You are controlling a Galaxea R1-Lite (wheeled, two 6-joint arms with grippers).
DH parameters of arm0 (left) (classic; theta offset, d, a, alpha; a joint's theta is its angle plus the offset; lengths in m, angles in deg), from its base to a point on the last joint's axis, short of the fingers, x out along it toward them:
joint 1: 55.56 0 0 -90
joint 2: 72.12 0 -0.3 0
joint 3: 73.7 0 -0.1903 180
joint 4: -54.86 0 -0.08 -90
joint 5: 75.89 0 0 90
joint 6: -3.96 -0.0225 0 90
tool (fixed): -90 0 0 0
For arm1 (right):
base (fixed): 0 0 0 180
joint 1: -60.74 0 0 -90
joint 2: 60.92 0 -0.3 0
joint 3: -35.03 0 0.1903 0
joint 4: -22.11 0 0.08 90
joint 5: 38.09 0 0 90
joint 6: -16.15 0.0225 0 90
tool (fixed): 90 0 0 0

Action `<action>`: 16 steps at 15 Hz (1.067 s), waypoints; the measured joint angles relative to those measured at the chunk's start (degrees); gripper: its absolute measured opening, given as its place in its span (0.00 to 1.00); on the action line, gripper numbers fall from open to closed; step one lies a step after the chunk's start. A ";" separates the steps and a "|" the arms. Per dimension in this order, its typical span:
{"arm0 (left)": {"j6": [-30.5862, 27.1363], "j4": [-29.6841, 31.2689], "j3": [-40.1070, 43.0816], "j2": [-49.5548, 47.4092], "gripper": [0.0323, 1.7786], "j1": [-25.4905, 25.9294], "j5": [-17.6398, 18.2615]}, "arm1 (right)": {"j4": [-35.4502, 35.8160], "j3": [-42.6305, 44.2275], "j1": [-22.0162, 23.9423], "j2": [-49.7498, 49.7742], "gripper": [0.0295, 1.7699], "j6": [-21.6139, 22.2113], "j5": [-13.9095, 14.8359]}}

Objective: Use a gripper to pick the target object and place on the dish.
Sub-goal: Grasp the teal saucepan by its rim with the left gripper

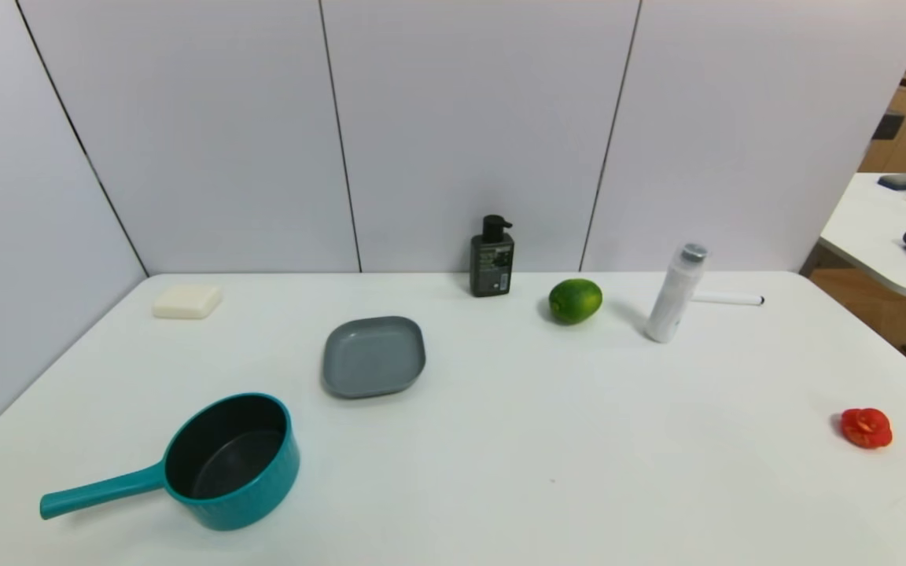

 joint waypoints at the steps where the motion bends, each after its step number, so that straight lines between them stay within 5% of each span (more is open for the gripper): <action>1: 0.00 0.00 0.00 0.00 0.95 0.00 -0.02 | 0.00 0.00 0.00 0.00 0.97 0.05 0.05; 16: 0.06 0.10 0.00 0.05 0.95 0.00 -0.05 | 0.00 0.00 0.00 0.00 0.97 0.02 0.02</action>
